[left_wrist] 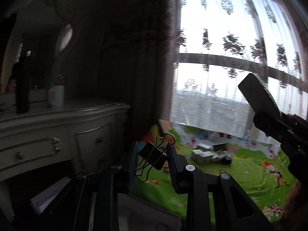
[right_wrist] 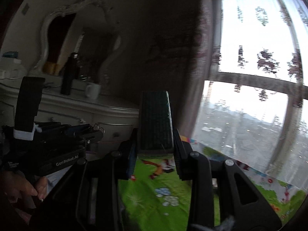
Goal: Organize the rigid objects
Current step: 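Lift the binder clip and teal box and carry both over the bin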
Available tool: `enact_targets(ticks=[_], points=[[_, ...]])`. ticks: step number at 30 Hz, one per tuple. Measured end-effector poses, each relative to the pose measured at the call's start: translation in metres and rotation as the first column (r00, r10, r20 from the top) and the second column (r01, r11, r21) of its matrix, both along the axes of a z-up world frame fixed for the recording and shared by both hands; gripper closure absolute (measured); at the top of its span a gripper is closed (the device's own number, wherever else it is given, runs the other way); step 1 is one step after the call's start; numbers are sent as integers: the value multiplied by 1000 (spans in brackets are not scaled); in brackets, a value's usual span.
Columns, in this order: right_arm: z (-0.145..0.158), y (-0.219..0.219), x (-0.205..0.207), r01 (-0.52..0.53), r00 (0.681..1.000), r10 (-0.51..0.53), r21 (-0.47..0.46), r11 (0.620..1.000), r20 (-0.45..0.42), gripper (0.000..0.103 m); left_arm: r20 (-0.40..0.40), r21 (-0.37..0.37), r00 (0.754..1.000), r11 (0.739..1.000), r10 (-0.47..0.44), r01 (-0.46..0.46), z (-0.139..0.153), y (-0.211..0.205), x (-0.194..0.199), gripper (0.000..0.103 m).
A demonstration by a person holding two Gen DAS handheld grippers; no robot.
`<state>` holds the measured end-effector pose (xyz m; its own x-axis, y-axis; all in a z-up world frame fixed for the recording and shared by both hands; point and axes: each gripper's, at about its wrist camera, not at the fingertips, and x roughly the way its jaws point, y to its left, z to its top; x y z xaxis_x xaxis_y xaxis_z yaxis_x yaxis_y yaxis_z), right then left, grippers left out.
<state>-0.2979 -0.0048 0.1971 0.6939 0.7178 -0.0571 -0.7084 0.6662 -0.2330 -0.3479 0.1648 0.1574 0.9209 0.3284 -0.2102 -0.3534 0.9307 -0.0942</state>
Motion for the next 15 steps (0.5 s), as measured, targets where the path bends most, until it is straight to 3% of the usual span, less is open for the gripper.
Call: enact_targets(ticks=[4, 7, 11, 15], points=[[-3, 32, 1, -93, 995, 91, -48, 994, -42, 66, -43, -35, 997, 998, 59, -60, -7, 25, -8, 73], [-8, 56, 2, -166, 982, 156, -94, 982, -105, 66, -115, -106, 990, 990, 77, -90, -19, 47, -12, 73], [-18, 82, -1, -211, 966, 181, -166, 963, -183, 66, -222, -218, 972, 969, 71, -121, -42, 71, -17, 73], [-32, 107, 11, -266, 930, 182, -242, 933, -319, 66, -302, -266, 950, 951, 75, -159, -63, 86, -18, 73]])
